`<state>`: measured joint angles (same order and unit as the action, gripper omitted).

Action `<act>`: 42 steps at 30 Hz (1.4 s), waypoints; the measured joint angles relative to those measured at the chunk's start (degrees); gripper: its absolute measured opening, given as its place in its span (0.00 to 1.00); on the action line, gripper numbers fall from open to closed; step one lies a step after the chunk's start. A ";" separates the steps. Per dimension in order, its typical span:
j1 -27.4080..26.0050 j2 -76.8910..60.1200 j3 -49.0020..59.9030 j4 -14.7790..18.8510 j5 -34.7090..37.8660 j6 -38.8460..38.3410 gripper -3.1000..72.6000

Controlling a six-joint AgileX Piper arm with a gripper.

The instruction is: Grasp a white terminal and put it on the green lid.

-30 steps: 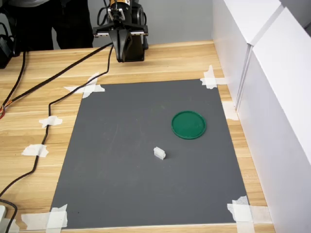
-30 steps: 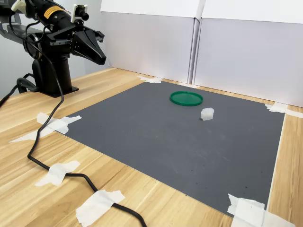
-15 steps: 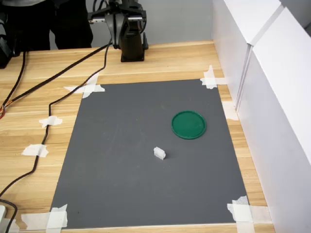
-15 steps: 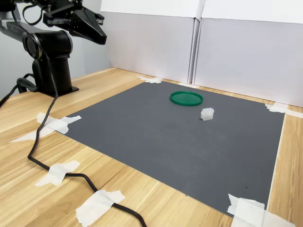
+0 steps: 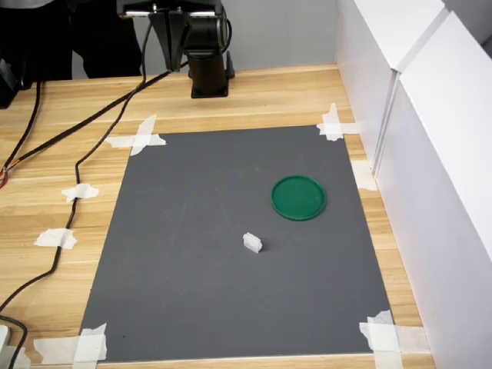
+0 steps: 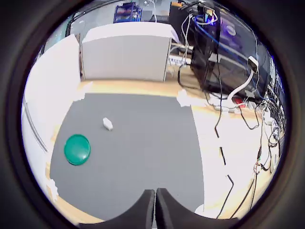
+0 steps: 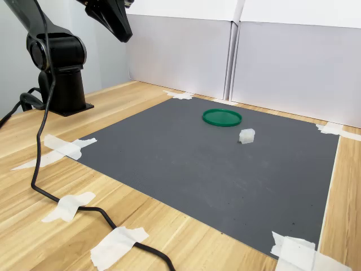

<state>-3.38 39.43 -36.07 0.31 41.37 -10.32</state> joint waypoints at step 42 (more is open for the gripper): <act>5.60 52.57 -39.29 1.47 14.88 -4.47 0.99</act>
<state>2.22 92.01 -75.36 1.78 56.25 -14.79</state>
